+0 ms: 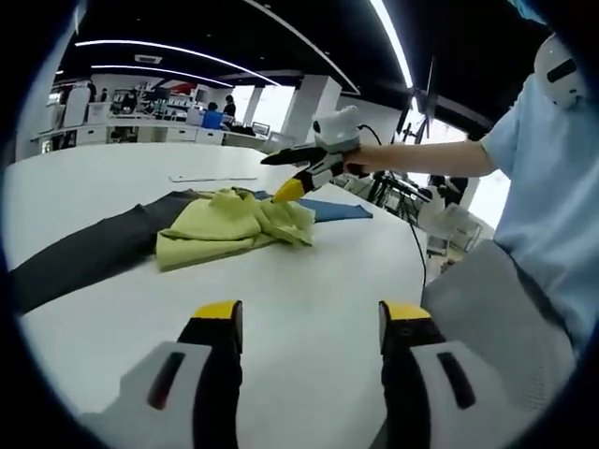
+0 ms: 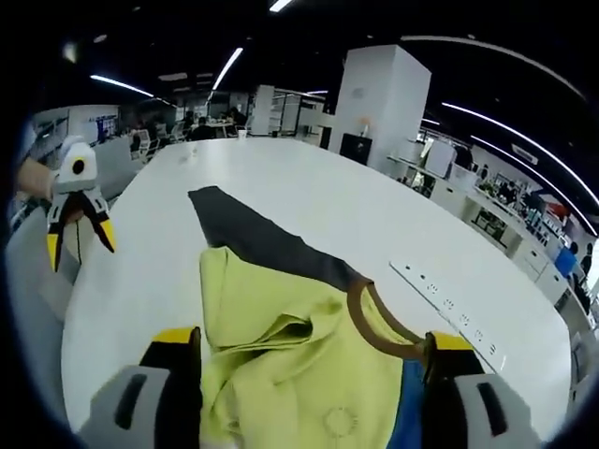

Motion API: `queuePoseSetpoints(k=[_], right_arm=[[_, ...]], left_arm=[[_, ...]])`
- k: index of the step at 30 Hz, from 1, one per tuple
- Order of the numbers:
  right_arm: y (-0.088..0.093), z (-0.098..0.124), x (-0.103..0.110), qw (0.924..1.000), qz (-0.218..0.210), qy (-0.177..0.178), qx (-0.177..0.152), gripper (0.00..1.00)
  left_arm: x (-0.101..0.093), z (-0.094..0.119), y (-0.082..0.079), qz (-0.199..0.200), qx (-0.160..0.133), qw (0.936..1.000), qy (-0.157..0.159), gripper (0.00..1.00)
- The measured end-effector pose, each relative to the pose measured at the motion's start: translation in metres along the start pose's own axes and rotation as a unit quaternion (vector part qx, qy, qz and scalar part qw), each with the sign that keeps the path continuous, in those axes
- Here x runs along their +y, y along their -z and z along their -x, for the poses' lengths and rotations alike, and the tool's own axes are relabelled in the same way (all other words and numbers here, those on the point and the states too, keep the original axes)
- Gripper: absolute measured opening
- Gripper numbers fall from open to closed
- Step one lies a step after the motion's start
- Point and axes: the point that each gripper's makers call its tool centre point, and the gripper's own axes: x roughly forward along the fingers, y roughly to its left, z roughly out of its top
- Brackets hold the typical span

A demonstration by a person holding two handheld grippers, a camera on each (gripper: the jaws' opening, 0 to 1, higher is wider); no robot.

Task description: Fold the garment on the visible template until the final outline fits inside the template.

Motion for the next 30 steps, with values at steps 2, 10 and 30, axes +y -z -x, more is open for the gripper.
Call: queuePoseSetpoints(k=[2,10,30], right_arm=[[0.000,0.005,0.002,1.0000,0.000,0.003,-0.003,0.98],[0.005,0.020,0.013,0.9999,-0.003,0.014,-0.009,0.91],[0.047,0.048,0.043,0.9977,-0.064,0.021,-0.008,0.85]], left_arm=[[-0.001,-0.001,-0.002,-0.002,0.000,1.0000,0.002,0.56],[0.006,-0.008,-0.005,-0.026,0.016,0.9995,-0.001,0.58],[0.034,-0.083,-0.032,-0.122,0.079,0.9892,-0.016,0.60]])
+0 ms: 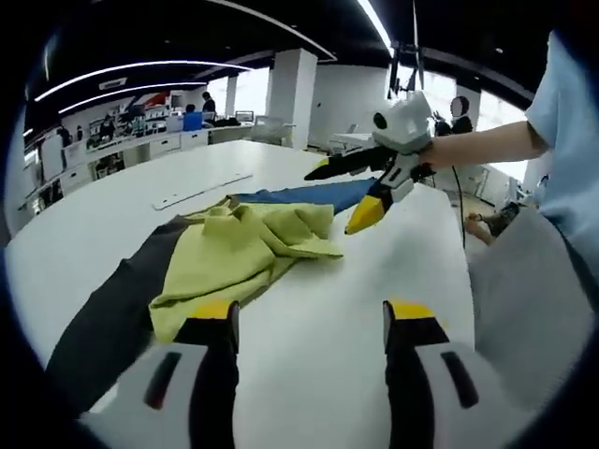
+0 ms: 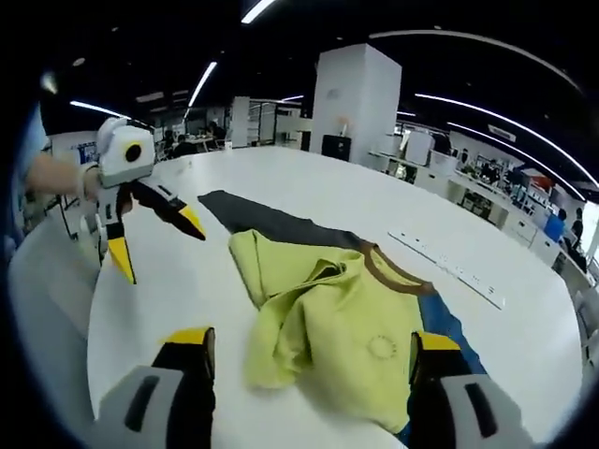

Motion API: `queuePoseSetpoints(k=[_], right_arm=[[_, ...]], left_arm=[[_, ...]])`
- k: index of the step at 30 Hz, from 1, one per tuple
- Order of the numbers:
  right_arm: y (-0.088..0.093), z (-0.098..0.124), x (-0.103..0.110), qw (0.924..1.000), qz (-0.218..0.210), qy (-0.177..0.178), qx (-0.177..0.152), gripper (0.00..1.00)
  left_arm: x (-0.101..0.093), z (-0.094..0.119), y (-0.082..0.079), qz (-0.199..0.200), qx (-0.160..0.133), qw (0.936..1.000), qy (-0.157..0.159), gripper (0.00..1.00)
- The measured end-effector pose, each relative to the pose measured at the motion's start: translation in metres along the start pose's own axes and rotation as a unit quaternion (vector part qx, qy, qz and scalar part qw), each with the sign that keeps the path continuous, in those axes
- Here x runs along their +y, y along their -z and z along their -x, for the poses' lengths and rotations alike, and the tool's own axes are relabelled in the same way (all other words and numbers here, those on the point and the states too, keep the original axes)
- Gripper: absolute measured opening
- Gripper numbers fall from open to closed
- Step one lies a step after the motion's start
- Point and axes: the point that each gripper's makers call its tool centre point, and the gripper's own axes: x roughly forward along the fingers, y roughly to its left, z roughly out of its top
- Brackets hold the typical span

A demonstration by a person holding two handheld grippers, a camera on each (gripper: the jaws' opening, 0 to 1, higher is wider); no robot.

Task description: Fold the garment on the visible template until the final outline fits inside the template.

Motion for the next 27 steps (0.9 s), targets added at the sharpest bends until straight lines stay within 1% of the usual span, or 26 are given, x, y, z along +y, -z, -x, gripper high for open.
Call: queuePoseSetpoints(k=[2,4,8,9,10,11,15,17,21,24,27], right_arm=[[0.004,0.001,0.003,1.0000,0.000,-0.001,0.004,0.84],[0.006,0.003,0.005,1.0000,-0.004,-0.002,0.004,0.84],[0.010,0.005,0.006,0.9999,-0.011,0.002,0.003,0.83],[0.011,0.005,0.006,0.9999,-0.016,0.001,0.003,0.82],[0.012,0.006,0.008,0.9995,-0.030,0.000,-0.001,0.81],[0.013,0.007,0.008,0.9995,-0.030,0.000,0.000,0.81],[0.019,0.009,0.014,0.9994,-0.034,-0.002,0.001,0.80],[0.022,0.010,0.018,0.9995,-0.033,-0.002,0.002,0.79],[0.026,0.013,0.024,0.9997,-0.024,-0.001,0.002,0.74],[0.031,0.012,0.029,0.9998,-0.016,0.003,0.007,0.71],[0.034,0.011,0.033,0.9999,-0.003,0.010,0.010,0.64]], left_arm=[[0.002,-0.007,-0.004,-0.003,0.000,1.0000,0.000,0.58],[0.006,-0.012,-0.008,-0.010,0.002,0.9999,-0.006,0.56],[0.011,-0.023,-0.013,-0.013,-0.001,0.9999,-0.011,0.55],[0.013,-0.025,-0.013,-0.022,0.002,0.9996,-0.016,0.53],[0.016,-0.027,-0.013,-0.029,0.005,0.9993,-0.023,0.52],[0.019,-0.031,-0.013,-0.032,0.008,0.9990,-0.030,0.50],[0.033,-0.039,-0.020,-0.022,-0.004,0.9981,-0.058,0.42],[0.039,-0.043,-0.020,-0.037,0.002,0.9967,-0.072,0.39],[0.044,-0.055,-0.020,-0.052,0.010,0.9952,-0.082,0.33],[0.047,-0.063,-0.023,-0.052,0.007,0.9948,-0.087,0.30],[0.050,-0.071,-0.021,-0.057,0.015,0.9939,-0.093,0.28]])
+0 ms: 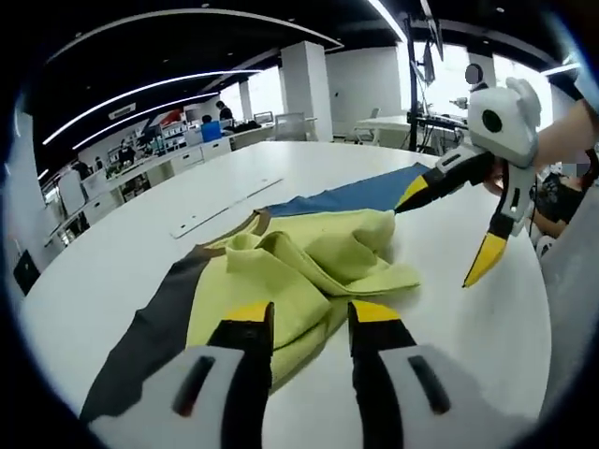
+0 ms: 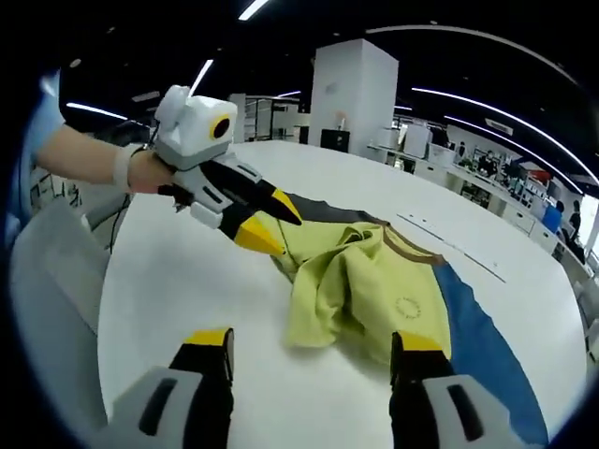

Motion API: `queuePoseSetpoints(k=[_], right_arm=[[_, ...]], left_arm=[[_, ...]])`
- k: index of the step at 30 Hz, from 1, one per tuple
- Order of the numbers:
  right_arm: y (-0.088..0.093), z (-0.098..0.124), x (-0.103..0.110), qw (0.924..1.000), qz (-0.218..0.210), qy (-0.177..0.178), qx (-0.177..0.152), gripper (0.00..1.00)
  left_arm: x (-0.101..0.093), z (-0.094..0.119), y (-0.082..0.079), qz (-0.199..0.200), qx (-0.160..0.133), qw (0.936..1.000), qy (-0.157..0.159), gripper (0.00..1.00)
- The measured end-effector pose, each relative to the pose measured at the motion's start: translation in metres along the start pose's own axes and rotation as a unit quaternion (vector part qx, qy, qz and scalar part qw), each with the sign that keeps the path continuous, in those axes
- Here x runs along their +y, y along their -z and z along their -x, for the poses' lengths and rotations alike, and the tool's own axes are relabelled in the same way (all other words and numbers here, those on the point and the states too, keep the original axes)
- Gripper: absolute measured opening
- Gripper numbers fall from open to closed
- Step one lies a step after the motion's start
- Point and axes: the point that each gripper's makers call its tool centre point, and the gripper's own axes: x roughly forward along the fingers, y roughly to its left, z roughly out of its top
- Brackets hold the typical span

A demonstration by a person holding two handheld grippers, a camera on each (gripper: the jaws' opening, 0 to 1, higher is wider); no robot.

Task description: Fold the garment on the visible template until the final outline fits inside the template.

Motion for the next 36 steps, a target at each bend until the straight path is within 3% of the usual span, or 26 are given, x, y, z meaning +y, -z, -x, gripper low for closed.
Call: queuePoseSetpoints(k=[4,10,17,20,27,28,36], right_arm=[[0.000,-0.003,0.003,0.9997,-0.026,0.001,-0.006,0.60],[0.002,-0.007,0.003,0.9995,-0.028,0.015,-0.006,0.54],[0.001,-0.012,0.004,0.9994,-0.010,0.032,-0.002,0.46],[0.005,-0.013,0.000,0.9981,0.030,0.052,0.013,0.40],[0.005,-0.021,0.004,0.9945,0.070,0.076,0.020,0.27],[0.006,-0.022,0.002,0.9904,0.106,0.084,0.029,0.25],[0.003,-0.033,0.015,0.9842,0.153,0.083,0.032,0.13]], left_arm=[[-0.007,-0.009,0.007,0.000,0.013,0.9998,0.012,0.29],[-0.007,-0.013,0.002,-0.033,0.009,0.9994,-0.004,0.23],[-0.004,-0.020,0.009,-0.045,0.023,0.9987,-0.012,0.21],[-0.004,-0.021,0.011,-0.052,0.026,0.9982,-0.011,0.17],[-0.008,-0.022,0.010,-0.043,0.025,0.9987,-0.009,0.07],[-0.007,-0.022,0.010,-0.040,0.025,0.9988,-0.009,0.06],[-0.001,-0.019,0.010,-0.025,0.027,0.9992,-0.017,0.01]])
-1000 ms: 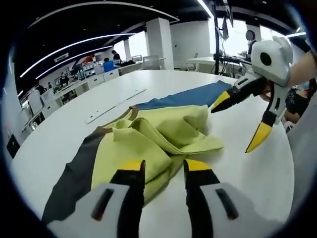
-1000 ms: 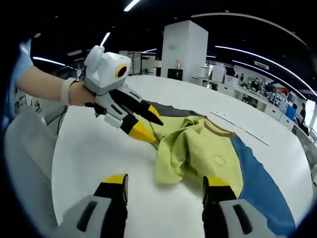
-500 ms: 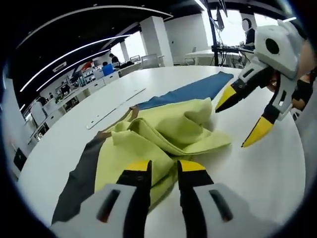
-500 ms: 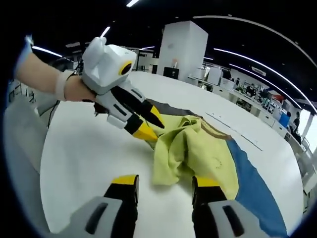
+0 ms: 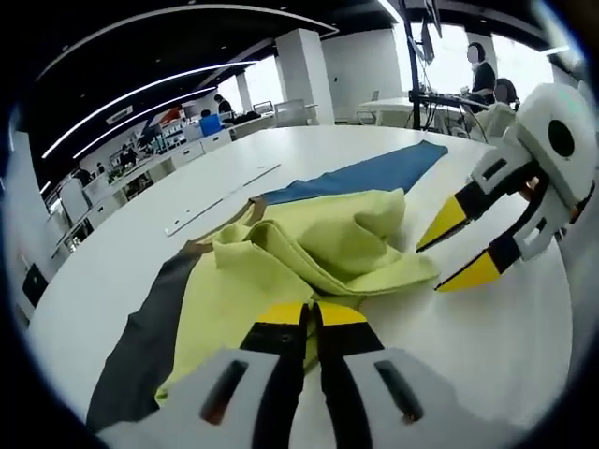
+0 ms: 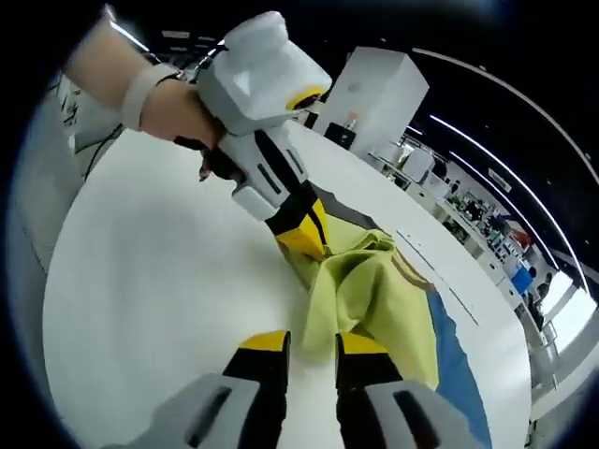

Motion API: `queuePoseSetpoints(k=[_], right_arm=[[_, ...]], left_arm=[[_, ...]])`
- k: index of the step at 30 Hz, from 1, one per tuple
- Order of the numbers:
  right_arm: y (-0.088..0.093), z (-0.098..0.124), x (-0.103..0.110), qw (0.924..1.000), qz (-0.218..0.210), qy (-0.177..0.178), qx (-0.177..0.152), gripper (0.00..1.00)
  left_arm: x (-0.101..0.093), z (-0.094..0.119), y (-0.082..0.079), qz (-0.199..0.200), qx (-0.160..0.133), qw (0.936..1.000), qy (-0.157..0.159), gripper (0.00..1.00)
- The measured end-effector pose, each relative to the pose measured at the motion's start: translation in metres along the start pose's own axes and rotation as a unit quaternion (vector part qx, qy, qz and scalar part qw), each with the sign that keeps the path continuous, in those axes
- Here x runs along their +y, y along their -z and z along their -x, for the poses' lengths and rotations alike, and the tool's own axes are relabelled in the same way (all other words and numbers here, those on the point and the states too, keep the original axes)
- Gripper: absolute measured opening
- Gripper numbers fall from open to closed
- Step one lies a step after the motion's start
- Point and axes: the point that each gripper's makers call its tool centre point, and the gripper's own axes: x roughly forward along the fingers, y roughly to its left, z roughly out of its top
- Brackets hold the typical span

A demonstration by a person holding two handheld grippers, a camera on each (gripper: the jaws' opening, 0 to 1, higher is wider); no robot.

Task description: Fold the garment on the visible template until the final outline fits inside the template.

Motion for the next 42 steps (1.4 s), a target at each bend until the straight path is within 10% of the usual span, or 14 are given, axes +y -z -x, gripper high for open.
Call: queuePoseSetpoints(k=[21,42], right_arm=[[0.011,0.006,-0.009,0.9996,0.004,0.019,0.019,0.00],[0.016,0.063,-0.008,0.9993,-0.002,0.017,0.032,0.00]], left_arm=[[0.013,0.020,0.003,0.023,0.001,0.9996,-0.015,0.00],[0.029,0.107,0.034,0.037,0.007,0.9973,-0.062,0.00]])
